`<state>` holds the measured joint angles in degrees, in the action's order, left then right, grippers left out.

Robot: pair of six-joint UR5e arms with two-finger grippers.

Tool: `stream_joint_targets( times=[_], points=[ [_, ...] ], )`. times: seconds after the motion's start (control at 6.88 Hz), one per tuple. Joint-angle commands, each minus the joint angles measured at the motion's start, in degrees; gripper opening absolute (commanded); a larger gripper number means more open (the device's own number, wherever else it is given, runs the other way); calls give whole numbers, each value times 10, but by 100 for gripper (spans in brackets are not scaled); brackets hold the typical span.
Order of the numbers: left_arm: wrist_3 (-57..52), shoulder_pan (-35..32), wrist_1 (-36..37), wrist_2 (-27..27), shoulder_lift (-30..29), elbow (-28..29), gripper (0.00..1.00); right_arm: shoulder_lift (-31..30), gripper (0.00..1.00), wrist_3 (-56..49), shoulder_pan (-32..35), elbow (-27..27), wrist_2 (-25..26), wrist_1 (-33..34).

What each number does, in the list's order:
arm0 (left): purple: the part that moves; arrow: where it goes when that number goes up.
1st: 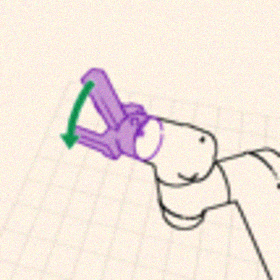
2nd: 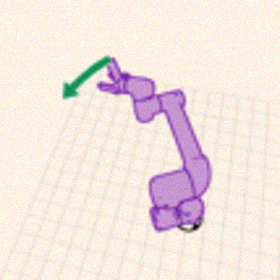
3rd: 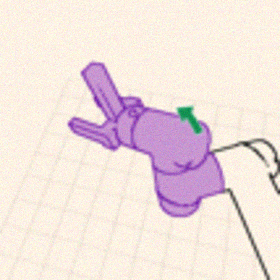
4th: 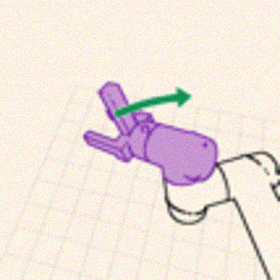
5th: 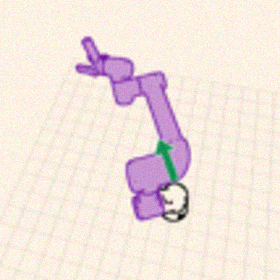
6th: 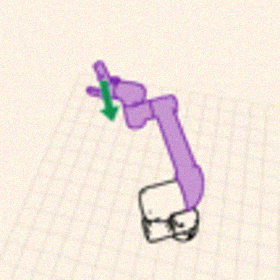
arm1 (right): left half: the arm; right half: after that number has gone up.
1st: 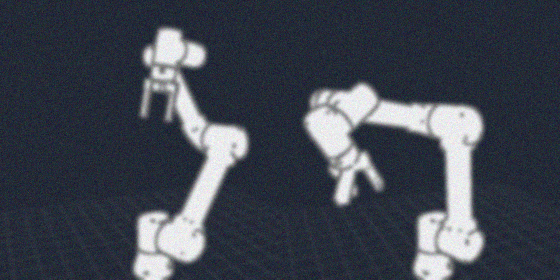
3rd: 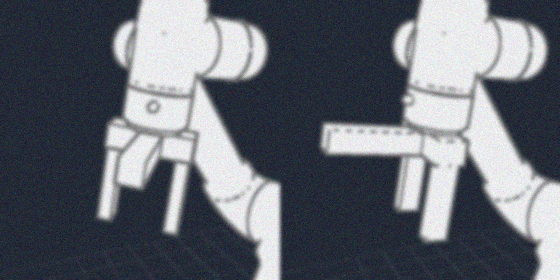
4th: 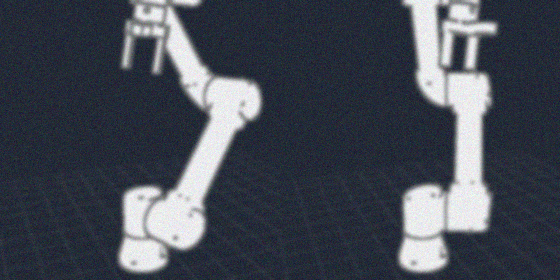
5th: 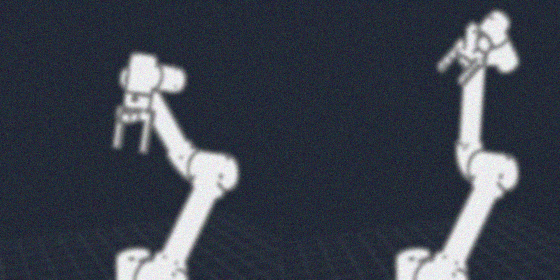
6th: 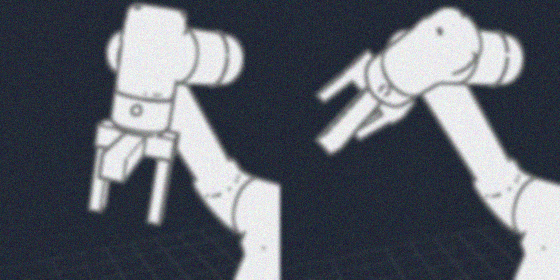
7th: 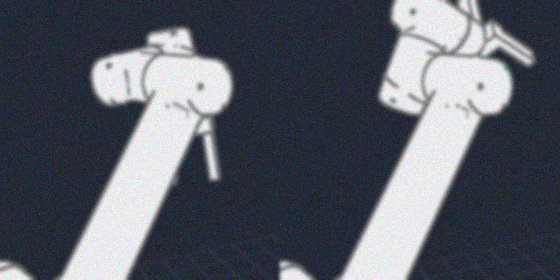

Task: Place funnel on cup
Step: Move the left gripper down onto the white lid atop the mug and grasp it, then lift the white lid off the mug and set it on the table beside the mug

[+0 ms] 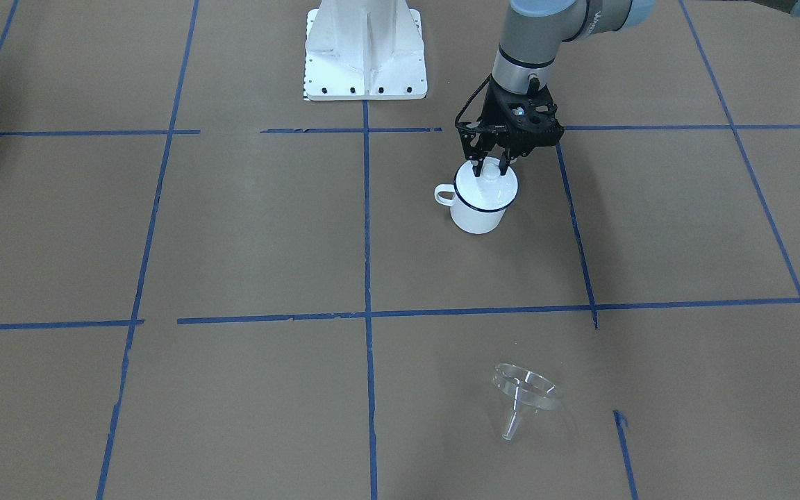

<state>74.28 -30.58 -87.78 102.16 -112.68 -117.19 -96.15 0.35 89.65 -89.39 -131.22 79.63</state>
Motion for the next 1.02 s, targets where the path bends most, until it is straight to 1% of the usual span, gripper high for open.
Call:
stream_joint_targets(
  times=[0.0, 0.15, 0.29, 0.44, 0.58, 0.73, 0.87],
  points=[
    [-5, -4, 23, 0, -1, -18, 0, 0, 100, 0, 0, 0, 0, 0],
    [-18, -16, 24, 1, 3, -40, 0, 0, 100, 0, 0, 0, 0, 0],
    [-101, -54, 28, 7, 17, -87, 0, 0, 100, 0, 0, 0, 0, 0],
    [-173, -68, 25, 16, 71, -119, 0, 0, 100, 0, 0, 0, 0, 0],
    [-228, -73, 16, 25, 122, -137, 0, 0, 100, 0, 0, 0, 0, 0],
    [-228, -73, -58, 24, 169, -127, 0, 0, 100, 0, 0, 0, 0, 0],
    [-205, -71, -175, 23, 220, -91, 0, 0, 100, 0, 0, 0, 0, 0]
  ],
)
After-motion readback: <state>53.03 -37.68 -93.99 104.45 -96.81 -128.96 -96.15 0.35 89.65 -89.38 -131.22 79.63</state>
